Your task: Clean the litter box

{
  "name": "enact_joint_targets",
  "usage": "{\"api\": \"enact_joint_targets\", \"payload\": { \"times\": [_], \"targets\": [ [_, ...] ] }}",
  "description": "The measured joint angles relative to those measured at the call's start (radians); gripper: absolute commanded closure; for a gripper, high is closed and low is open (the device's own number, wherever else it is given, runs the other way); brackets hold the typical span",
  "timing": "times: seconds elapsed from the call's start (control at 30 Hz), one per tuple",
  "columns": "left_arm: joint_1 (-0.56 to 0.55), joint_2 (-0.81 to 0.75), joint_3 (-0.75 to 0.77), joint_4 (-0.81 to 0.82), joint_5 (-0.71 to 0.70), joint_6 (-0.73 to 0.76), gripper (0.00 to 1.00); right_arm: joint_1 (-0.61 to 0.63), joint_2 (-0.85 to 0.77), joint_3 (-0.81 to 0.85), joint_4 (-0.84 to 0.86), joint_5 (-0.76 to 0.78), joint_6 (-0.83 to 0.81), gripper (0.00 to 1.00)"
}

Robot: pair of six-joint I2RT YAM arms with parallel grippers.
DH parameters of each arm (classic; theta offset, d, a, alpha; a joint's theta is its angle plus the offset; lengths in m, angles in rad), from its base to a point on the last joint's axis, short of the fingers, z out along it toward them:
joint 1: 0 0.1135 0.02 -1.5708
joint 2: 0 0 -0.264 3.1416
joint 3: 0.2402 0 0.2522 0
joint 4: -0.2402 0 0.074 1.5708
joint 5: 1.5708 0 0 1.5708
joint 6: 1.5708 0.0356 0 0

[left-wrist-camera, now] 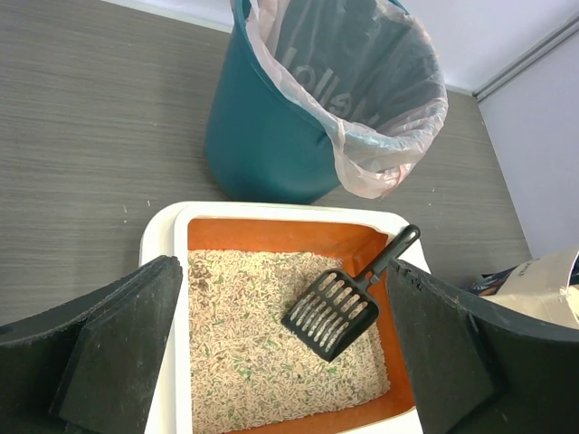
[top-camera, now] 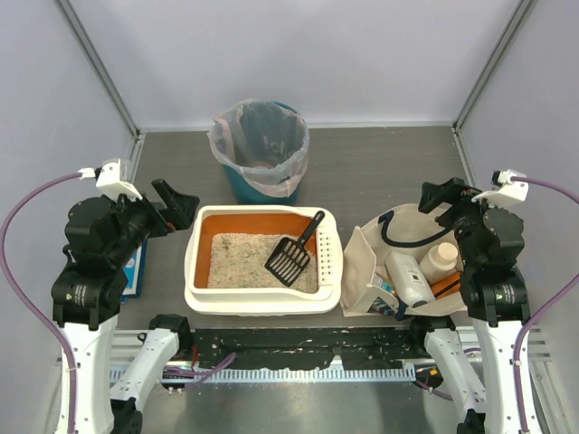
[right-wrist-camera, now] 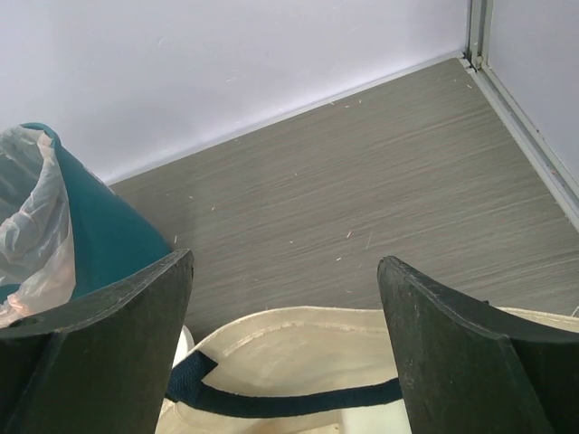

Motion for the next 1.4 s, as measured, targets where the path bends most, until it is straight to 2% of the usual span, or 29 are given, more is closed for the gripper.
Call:
{"api": "enact_joint_targets", "payload": {
  "times": [0.37, 0.43, 0.57, 0.77, 0.97, 1.07, 1.23, 1.27, 1.4],
  "targets": [
    [0.000, -0.011, -0.001, 0.001, 0.024, -0.043, 0.00, 0.000, 0.000, 0.002, -0.016, -0.087, 0.015, 0.10],
    [0.000, -0.011, -0.008, 0.001, 0.021, -0.048, 0.00, 0.000, 0.005, 0.008, -0.018, -0.109, 0.016, 0.14],
    [0.000, -0.010, -0.050, 0.004, 0.020, -0.045, 0.00, 0.000, 0.047, 0.055, -0.029, -0.167, 0.002, 0.31],
    [0.000, 0.036, -0.172, 0.003, -0.007, -0.025, 0.00, 0.000, 0.205, 0.187, -0.056, -0.285, -0.027, 0.32],
    [0.000, 0.132, -0.273, -0.013, -0.090, -0.019, 0.01, 0.047, 0.291, 0.217, -0.067, -0.352, -0.040, 0.32],
    [0.000, 0.138, -0.306, -0.016, -0.110, -0.017, 0.07, 0.151, 0.335, 0.246, -0.063, -0.342, -0.053, 0.32],
    [0.000, 0.182, -0.311, -0.006, -0.126, 0.005, 0.17, 0.446, 0.461, 0.307, -0.063, -0.262, -0.084, 0.31],
    [0.000, 0.194, -0.311, -0.003, -0.127, 0.009, 0.22, 0.486, 0.484, 0.314, -0.061, -0.257, -0.087, 0.31],
    [0.000, 0.250, -0.314, 0.010, -0.133, 0.042, 0.28, 0.620, 0.591, 0.317, -0.052, -0.224, -0.096, 0.31]
  ]
}}
